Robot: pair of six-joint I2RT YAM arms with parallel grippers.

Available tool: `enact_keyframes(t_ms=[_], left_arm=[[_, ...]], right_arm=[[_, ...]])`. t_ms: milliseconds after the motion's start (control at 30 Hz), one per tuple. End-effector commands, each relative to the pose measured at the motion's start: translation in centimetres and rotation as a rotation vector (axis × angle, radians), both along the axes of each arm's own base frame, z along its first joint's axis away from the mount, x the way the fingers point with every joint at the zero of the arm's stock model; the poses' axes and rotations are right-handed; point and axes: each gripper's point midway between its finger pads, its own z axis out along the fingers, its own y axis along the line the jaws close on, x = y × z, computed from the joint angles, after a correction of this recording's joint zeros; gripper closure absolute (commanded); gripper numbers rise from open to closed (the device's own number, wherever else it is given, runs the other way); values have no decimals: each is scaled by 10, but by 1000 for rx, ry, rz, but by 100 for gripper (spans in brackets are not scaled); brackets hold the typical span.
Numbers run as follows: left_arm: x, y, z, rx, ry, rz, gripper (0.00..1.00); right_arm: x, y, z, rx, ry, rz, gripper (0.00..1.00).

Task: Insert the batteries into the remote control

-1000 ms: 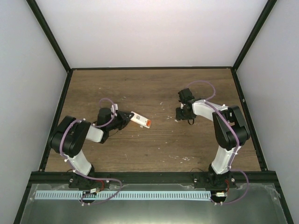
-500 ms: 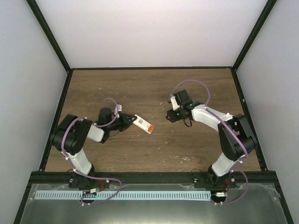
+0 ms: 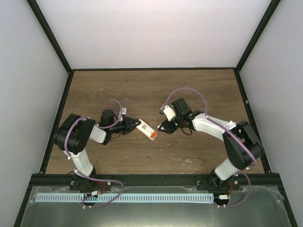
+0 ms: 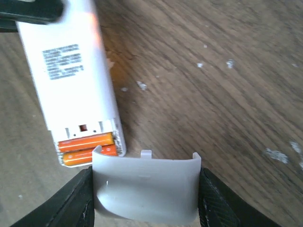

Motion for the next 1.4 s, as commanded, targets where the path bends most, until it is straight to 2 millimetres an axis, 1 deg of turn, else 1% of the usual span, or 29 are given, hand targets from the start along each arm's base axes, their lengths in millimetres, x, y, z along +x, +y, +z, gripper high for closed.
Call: enact_keyframes(t_ms=[0, 167, 300, 400, 667, 833, 1067, 1367], left_arm=[[-3, -3, -6, 10, -38, -51, 100], [-2, -4, -7, 0, -45, -54, 100], [-1, -4, -7, -1, -48, -55, 100], [-1, -2, -8, 6, -46, -43, 100], [-1, -1, -12, 15, -33, -34, 100], [0, -1, -12, 16, -31, -32, 100], [0, -1, -13, 21, -28, -32, 100], [0, -1, -14, 23, -25, -31, 100]], right_arm=[[-13, 21, 20, 108, -27, 130, 54], [-22, 31, 18, 124, 1, 196, 54], [-27, 40, 12, 107, 23, 222, 54], [-26, 40, 5, 77, 32, 211, 53], [-23, 42, 1, 78, 39, 192, 53], [-24, 48, -1, 92, 48, 201, 53], [-28, 54, -11, 79, 69, 209, 53], [-21, 54, -18, 57, 61, 177, 52]])
